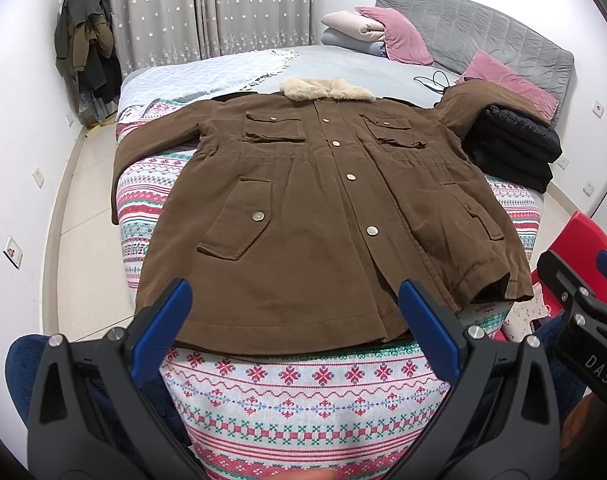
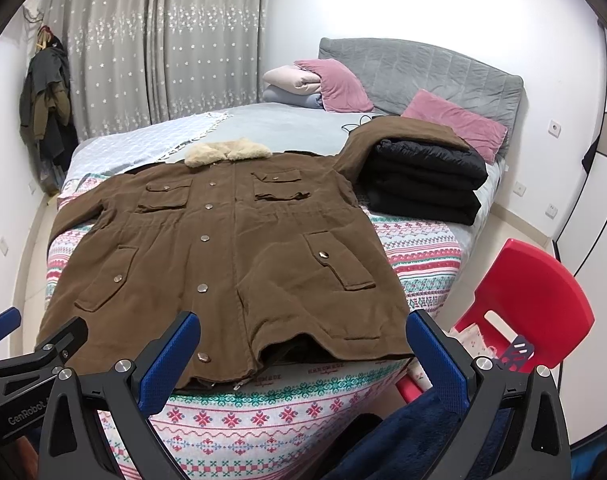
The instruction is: Fold large clothes
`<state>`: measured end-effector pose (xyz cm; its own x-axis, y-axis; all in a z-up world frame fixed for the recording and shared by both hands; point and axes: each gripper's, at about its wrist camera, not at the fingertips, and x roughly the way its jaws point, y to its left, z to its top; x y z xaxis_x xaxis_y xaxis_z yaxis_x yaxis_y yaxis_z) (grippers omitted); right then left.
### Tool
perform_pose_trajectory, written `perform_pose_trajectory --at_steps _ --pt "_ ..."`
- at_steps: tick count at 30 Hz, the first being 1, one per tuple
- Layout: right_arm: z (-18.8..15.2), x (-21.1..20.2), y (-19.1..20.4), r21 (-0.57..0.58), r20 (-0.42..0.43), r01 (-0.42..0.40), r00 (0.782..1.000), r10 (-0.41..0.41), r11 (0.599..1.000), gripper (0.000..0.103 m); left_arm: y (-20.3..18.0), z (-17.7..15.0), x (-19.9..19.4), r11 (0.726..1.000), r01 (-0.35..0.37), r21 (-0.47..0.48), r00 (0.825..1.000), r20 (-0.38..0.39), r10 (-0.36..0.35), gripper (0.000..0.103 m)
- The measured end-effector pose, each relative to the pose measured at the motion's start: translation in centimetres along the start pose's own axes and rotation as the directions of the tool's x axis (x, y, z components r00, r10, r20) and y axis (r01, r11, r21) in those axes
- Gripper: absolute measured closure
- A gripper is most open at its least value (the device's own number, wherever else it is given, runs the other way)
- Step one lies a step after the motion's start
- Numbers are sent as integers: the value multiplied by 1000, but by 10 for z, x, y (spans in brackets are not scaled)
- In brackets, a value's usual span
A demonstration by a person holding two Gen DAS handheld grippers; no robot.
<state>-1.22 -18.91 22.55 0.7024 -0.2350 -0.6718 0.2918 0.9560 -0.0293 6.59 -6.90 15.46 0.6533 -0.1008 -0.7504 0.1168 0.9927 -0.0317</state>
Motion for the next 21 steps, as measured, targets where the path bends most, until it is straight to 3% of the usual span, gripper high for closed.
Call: perform_pose_trajectory --at_steps 8,17,21 --pt "0 3 -1 2 -5 -5 1000 5 1000 0 3 -5 4 1000 -5 -6 1000 -6 5 0" --pt "12 31 -26 23 13 50 999 -50 998 0 24 4 20 999 -21 -27 1000 -9 21 0" --pt "36 59 -65 115 -12 -35 999 37 993 0 40 27 30 998 -44 -42 999 26 45 0"
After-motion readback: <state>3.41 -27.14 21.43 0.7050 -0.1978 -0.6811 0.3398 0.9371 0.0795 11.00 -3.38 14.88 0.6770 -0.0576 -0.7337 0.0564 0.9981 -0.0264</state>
